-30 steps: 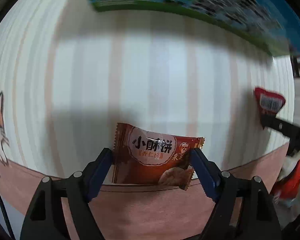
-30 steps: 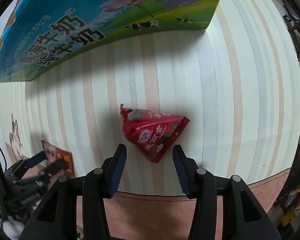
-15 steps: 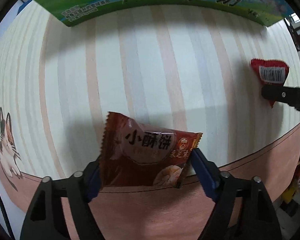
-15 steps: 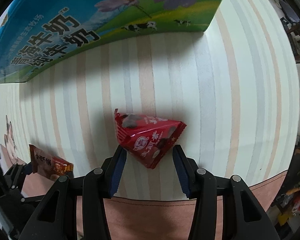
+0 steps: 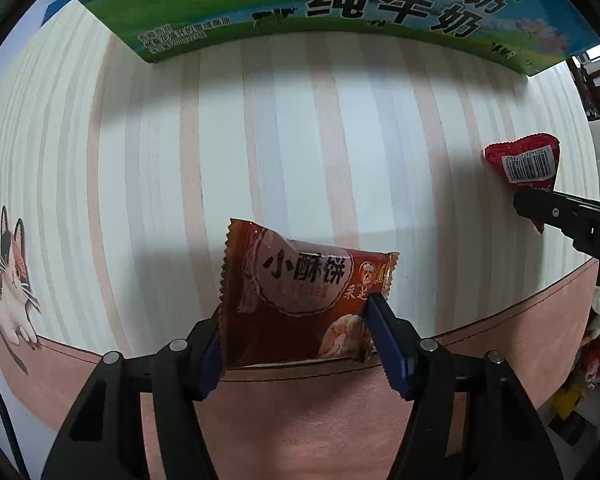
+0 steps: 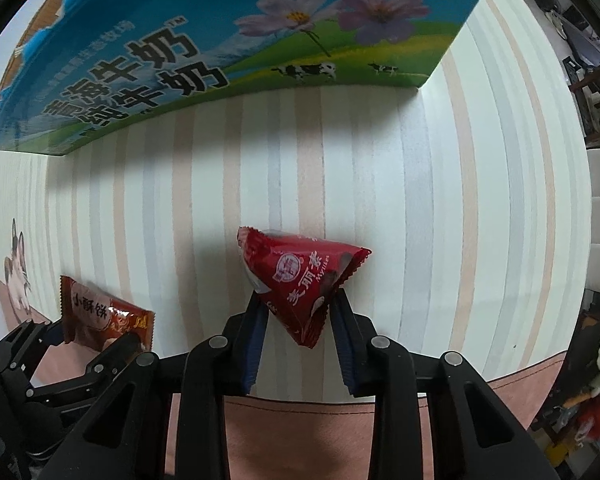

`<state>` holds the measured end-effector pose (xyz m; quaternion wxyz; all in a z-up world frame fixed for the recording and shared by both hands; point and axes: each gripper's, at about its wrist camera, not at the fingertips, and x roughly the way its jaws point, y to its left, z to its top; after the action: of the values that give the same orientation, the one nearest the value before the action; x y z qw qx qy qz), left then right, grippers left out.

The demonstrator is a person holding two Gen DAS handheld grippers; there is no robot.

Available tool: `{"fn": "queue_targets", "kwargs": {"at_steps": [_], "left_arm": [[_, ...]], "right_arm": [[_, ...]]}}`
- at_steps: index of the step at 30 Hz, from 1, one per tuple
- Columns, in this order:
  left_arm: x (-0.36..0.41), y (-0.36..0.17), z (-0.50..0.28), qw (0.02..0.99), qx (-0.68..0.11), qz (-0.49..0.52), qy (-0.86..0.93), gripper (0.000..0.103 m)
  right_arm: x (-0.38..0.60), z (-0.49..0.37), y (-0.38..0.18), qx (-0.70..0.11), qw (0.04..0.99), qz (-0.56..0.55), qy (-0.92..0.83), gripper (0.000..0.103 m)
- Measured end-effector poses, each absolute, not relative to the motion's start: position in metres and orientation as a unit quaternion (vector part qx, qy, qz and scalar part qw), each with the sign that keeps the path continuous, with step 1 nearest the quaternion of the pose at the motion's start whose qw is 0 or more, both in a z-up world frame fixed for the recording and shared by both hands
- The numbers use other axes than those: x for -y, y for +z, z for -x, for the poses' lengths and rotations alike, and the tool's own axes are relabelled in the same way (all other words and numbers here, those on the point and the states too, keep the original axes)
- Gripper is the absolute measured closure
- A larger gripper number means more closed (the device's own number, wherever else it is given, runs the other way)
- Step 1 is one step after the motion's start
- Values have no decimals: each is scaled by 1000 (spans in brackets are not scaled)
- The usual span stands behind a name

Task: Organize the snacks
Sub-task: 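Lift the brown cake packet with left tool while right tool lifts red candy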

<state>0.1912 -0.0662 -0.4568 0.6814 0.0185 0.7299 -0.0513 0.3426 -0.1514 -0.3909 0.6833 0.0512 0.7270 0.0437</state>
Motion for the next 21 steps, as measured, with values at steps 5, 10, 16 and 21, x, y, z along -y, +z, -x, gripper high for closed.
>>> {"fn": "queue_targets", "kwargs": {"at_steps": [5, 10, 16, 21], "left_arm": [[55, -445, -203, 685, -726, -10, -54, 51], [46, -419, -208, 685, -726, -6, -60, 57], [36, -388, -220, 685, -725, 26, -74, 69], [32, -371, -231, 685, -723, 38, -84, 78]], "right_arm": [[144, -341, -369, -720, 690, -56, 48, 69], [136, -340, -354, -716, 694, -60, 56, 69], [132, -341, -340, -712, 696, -66, 60, 69], [132, -341, -337, -712, 696, -67, 64, 69]]}}
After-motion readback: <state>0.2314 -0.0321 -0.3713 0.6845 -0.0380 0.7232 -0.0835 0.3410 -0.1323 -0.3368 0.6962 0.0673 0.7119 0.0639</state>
